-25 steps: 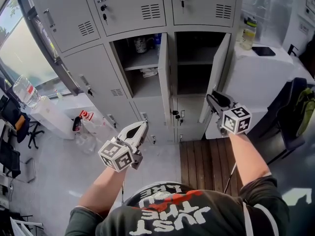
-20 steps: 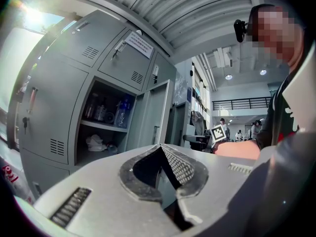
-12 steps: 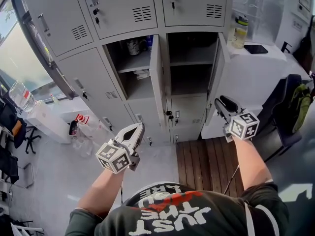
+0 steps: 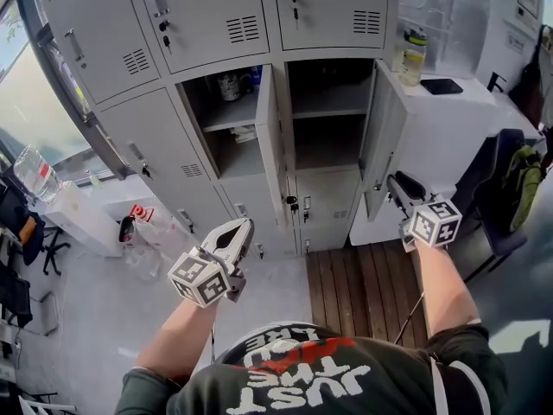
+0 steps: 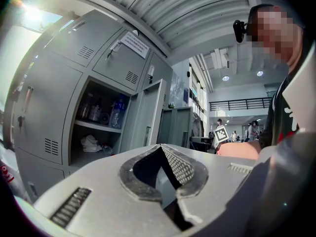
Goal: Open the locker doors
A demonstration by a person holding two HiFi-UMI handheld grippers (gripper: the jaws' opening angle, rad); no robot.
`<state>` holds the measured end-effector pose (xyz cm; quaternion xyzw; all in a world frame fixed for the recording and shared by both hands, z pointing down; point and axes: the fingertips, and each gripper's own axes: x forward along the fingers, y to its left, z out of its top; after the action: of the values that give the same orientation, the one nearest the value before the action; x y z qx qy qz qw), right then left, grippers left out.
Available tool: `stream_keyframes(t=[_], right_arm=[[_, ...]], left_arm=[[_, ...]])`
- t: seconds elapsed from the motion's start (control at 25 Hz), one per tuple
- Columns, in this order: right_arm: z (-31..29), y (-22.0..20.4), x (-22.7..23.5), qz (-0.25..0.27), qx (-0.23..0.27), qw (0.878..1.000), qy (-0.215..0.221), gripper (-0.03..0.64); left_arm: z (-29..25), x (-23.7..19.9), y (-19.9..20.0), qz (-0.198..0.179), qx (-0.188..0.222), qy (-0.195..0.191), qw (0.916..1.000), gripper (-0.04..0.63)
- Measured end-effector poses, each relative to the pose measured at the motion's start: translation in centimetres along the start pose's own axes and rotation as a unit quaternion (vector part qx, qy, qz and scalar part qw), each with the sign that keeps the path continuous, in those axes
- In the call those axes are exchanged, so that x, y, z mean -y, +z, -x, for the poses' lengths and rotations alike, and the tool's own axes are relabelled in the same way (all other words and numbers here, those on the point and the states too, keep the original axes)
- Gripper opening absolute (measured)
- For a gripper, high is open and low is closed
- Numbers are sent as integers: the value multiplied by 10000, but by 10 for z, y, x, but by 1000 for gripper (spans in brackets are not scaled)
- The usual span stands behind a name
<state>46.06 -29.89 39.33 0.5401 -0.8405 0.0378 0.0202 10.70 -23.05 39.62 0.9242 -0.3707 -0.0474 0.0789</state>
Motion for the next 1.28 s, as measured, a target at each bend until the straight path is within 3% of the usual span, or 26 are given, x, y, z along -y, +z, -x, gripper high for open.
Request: stream_keyframes(t=[0.96, 1.28], right_arm=[[38, 4, 62, 108, 3, 9962, -863, 87], [39, 4, 63, 114, 36, 9955, -941, 87]], left_arm=[[6, 11, -5, -6, 49, 1, 10000, 2], [13, 11, -10, 3, 37, 35, 10000, 2]])
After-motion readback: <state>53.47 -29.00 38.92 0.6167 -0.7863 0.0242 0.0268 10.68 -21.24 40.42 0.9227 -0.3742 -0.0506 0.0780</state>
